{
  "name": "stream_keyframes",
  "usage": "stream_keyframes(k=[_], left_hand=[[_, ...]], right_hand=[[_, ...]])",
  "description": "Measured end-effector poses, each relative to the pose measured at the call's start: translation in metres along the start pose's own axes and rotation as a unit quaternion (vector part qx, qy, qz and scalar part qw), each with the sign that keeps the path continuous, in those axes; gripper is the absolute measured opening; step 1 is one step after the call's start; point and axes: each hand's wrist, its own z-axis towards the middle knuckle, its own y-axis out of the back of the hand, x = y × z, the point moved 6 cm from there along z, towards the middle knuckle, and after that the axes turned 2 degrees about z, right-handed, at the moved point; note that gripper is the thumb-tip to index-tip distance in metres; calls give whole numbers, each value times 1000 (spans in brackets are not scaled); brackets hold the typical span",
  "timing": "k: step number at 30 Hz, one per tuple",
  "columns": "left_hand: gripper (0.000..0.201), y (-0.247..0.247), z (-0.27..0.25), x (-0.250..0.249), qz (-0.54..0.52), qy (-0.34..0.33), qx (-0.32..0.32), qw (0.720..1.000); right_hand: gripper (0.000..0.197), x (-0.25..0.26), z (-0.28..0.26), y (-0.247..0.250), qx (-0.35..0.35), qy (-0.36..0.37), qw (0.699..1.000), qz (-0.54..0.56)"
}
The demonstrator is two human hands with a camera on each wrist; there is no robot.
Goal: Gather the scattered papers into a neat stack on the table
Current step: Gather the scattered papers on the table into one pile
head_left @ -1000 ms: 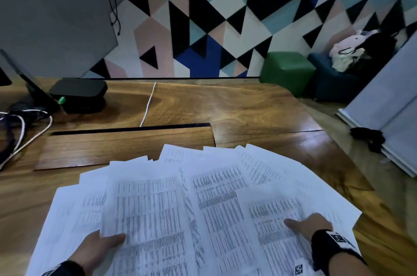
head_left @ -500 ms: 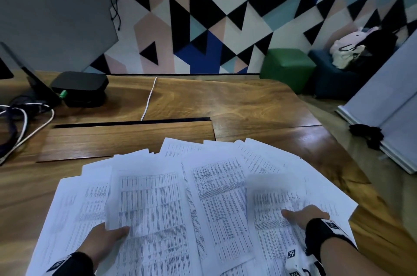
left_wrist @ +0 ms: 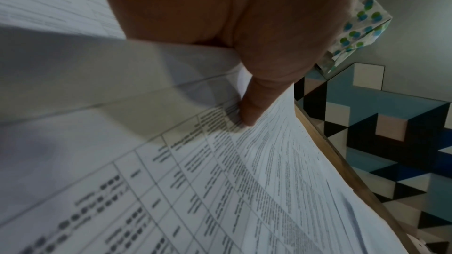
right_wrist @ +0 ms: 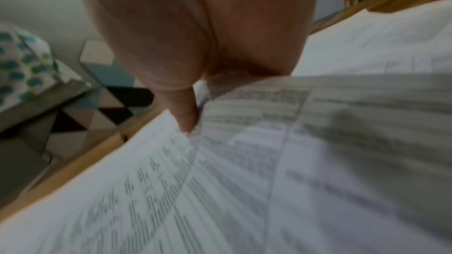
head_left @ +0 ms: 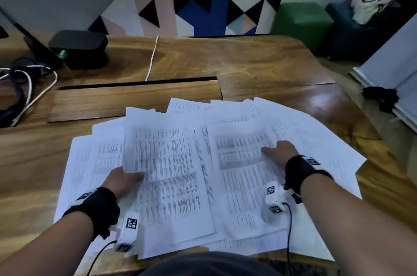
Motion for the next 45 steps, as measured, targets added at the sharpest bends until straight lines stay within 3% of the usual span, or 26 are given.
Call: stream_keyframes(k=[4,11,14,18,20,22,28,32,35,37,39,41,42,45], left_hand=[[16,-6,-2,1,23,-3,-2,1000],[14,-5,-3,2,28,-14,-20,999],[14,-5,0,6,14,-13,-25,1000],[22,-4,1,10,16,-16,-30,999],[23,-4,1,11,14,-14,-30,999],[22,-4,1,12,17,-14,-30,999],[20,-4,-2,11,19,-23,-29,999],[14,-5,-5,8,19,-32,-23,999],[9,-6,-5,6,20,-34,-17,999],[9,-6,-3,7,20,-29,-15,999],[12,-6,-3,7,24,-29,-14,999],[15,-5,-3,7,35,-30,-22,999],[17,-5,-4,6,42,-30,-29,998],[18,-6,-8,4,40,-33,-34,998]], right_hand=[[63,21,0,-36,-40,-32,997,-60],[109,19,0,-65,-12,-95,993,-66],[95,19,3,-70,-18,-95,993,-60],[48,25,0,-72,-22,-88,993,-72],[27,29,-2,-72,-18,-70,997,-21],[21,29,-4,-72,7,-53,996,65],[68,4,-11,-59,77,-81,956,272],[37,7,-21,-58,100,-67,962,245],[46,23,-25,-70,119,-37,958,259],[48,23,-22,-66,83,-31,961,262],[36,7,-12,-44,-23,-48,965,257],[39,-18,-2,-23,-106,-103,956,254],[45,-30,3,-19,-109,-140,950,258],[91,-37,8,-21,-67,-204,955,203]])
